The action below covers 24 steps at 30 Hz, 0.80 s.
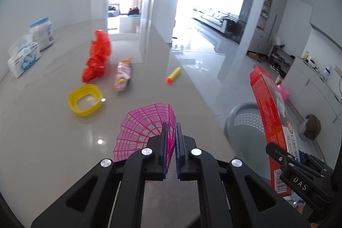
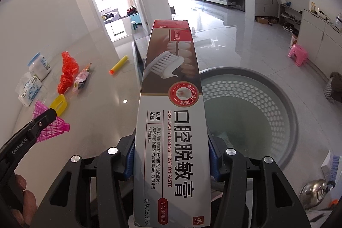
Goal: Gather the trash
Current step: 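Carry box and shuttlecock over the basket and open both tools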
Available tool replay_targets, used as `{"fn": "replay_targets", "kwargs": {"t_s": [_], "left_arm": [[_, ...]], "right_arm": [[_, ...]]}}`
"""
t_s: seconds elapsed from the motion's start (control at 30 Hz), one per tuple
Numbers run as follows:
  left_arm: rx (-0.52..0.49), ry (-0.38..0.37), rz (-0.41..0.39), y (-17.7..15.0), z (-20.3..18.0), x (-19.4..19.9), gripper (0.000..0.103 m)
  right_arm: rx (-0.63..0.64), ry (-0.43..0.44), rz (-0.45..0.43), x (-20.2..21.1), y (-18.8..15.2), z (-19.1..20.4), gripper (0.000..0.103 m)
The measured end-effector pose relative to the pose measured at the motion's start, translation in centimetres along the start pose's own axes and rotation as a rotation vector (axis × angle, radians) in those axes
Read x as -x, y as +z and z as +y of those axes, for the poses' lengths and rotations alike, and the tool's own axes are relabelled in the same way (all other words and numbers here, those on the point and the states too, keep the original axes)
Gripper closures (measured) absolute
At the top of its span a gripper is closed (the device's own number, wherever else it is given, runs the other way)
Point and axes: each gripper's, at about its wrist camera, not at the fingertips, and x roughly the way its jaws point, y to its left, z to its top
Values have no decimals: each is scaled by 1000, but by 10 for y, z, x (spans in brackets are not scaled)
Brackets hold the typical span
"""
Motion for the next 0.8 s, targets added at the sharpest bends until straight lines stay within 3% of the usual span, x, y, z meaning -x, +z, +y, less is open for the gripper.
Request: {"fn": "replay_targets", "kwargs": {"t_s": [0.47,0.8], "left_arm": [[-175,-148,77,-7,-113,-49,96],[-244,-162,131,-11,-149,-91,96]], "right_arm": [[-143,-100,38,8,-21,-103,52],[-157,-95,118,-21,-27,-124,52]]}}
